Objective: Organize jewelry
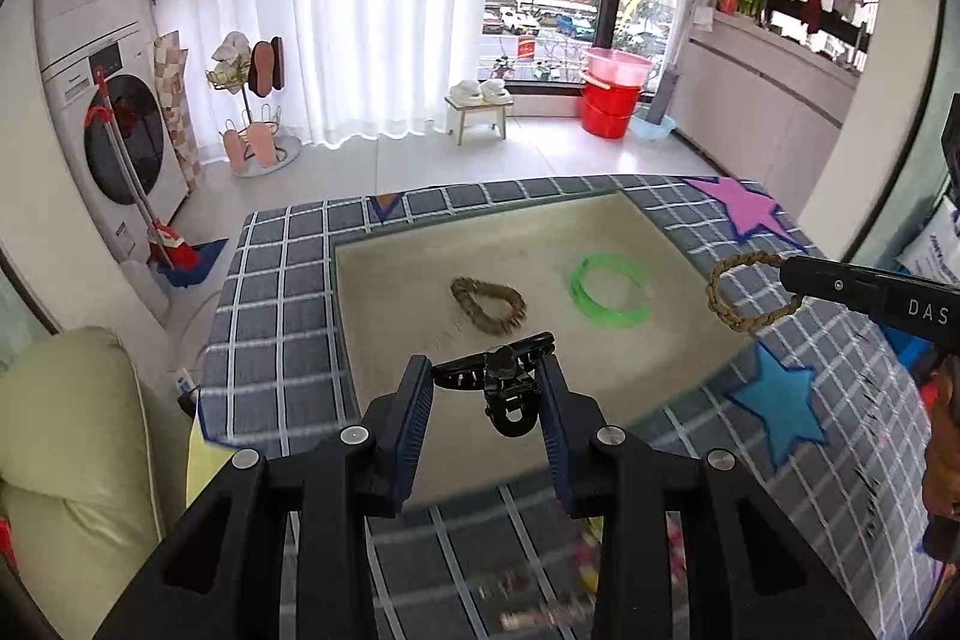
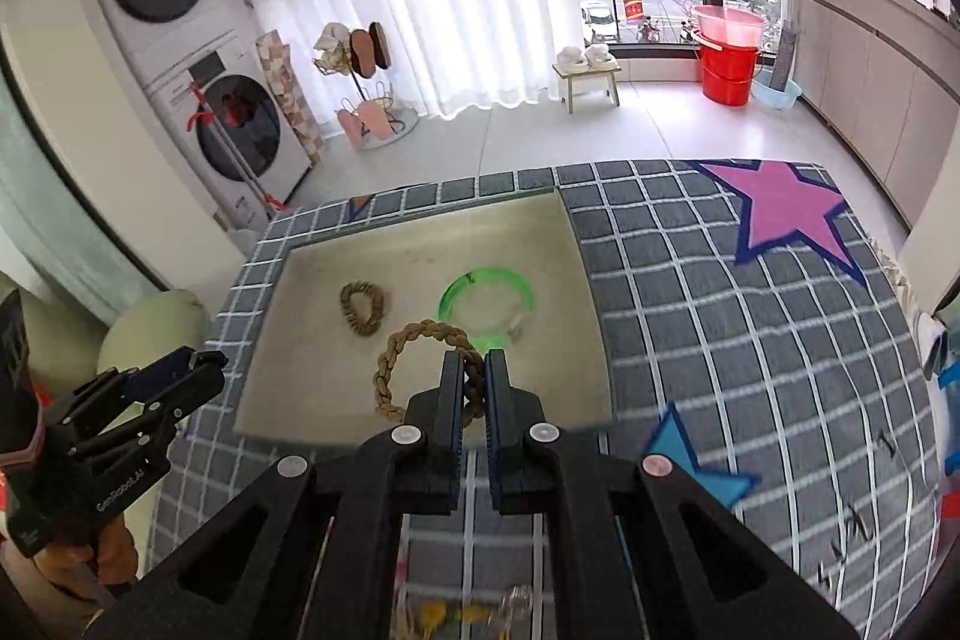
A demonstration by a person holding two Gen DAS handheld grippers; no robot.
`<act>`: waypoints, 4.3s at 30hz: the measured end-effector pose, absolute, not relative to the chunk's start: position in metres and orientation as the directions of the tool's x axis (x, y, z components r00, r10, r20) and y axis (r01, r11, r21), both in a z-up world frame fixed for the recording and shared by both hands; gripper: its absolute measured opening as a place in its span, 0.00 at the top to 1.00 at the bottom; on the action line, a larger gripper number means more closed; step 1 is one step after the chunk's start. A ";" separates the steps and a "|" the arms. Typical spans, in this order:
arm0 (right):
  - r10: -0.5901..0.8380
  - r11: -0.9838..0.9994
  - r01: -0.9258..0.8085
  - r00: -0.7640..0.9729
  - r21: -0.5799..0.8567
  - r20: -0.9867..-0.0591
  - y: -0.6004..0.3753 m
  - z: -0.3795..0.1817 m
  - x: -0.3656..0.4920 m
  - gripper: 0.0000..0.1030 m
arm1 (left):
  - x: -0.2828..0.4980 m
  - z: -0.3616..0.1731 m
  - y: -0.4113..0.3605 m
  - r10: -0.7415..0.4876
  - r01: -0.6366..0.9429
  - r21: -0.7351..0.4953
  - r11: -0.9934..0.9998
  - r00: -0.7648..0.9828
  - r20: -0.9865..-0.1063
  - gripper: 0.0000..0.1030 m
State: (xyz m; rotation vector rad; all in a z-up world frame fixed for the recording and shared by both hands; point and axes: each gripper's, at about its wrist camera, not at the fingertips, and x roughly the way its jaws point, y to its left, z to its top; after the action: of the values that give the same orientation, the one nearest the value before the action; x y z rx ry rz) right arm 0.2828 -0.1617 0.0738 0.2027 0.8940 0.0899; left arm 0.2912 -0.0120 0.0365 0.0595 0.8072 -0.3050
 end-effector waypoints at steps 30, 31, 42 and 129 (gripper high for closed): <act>0.096 0.985 0.074 0.522 0.157 -0.847 -0.157 -0.015 0.374 0.92 | 0.372 -0.050 -0.040 -0.089 0.229 0.058 0.972 0.584 -0.807 0.51; 0.097 0.985 0.074 0.520 0.158 -0.849 -0.158 -0.015 0.374 0.92 | 0.371 -0.050 -0.040 -0.087 0.228 0.061 0.972 0.585 -0.806 0.51; 0.105 0.982 0.069 0.582 0.178 -0.807 -0.157 0.003 0.363 0.37 | 0.370 -0.049 -0.042 -0.068 0.215 0.077 0.974 0.594 -0.801 0.51; 0.081 0.958 0.200 0.507 0.208 -0.858 -0.166 -0.015 0.157 0.82 | 0.176 -0.041 0.000 -0.245 0.052 -0.254 0.966 0.509 -0.825 0.84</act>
State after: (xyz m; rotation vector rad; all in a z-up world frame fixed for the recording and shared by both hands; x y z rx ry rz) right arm 0.1573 -0.1657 -0.0148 0.2975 1.0412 -0.0733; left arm 0.1760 0.0000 -0.0406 -0.2073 1.0235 -0.1802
